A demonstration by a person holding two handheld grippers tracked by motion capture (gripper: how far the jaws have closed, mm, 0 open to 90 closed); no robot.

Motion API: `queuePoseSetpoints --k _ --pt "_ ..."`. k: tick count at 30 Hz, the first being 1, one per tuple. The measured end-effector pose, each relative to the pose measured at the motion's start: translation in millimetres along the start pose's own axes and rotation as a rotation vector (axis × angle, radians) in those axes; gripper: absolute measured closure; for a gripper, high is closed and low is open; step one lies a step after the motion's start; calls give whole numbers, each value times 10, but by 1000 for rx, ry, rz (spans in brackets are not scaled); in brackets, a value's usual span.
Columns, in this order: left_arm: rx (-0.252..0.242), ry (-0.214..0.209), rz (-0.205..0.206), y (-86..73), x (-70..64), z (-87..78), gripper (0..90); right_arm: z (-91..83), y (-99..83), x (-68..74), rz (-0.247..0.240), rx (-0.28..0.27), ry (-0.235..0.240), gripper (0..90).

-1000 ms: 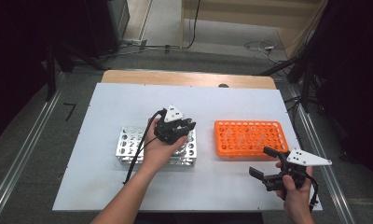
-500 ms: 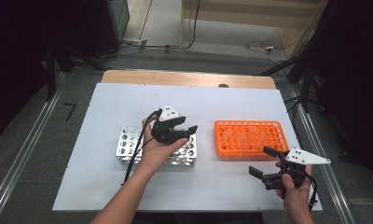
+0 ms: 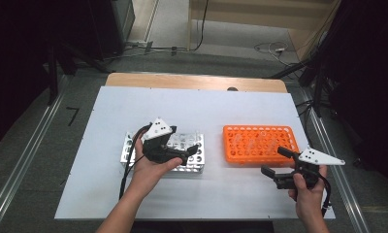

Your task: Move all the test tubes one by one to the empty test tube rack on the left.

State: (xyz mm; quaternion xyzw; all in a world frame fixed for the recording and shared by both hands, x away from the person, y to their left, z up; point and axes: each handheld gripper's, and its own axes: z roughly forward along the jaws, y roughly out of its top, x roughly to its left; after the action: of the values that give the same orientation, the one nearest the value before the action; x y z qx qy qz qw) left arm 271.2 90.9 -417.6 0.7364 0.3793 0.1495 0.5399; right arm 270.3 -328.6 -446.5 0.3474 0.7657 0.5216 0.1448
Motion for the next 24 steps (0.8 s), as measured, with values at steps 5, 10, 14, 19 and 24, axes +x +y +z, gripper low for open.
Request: queuePoseSetpoints --k 5,10,14,19,24 --pt "-23 -7 -7 -80 -3 -105 0 47 6 -93 28 12 -36 0" --pt "-25 -11 -10 -123 23 -145 0 124 19 -187 85 12 -59 25" --pt "-22 -8 -10 -140 37 -160 0 221 40 -248 119 43 -119 177" --pt "-29 -1 -18 -140 63 -182 0 310 38 -307 138 66 -177 426" --pt "-25 0 -17 -139 70 -175 0 349 -22 -294 124 107 -213 548"
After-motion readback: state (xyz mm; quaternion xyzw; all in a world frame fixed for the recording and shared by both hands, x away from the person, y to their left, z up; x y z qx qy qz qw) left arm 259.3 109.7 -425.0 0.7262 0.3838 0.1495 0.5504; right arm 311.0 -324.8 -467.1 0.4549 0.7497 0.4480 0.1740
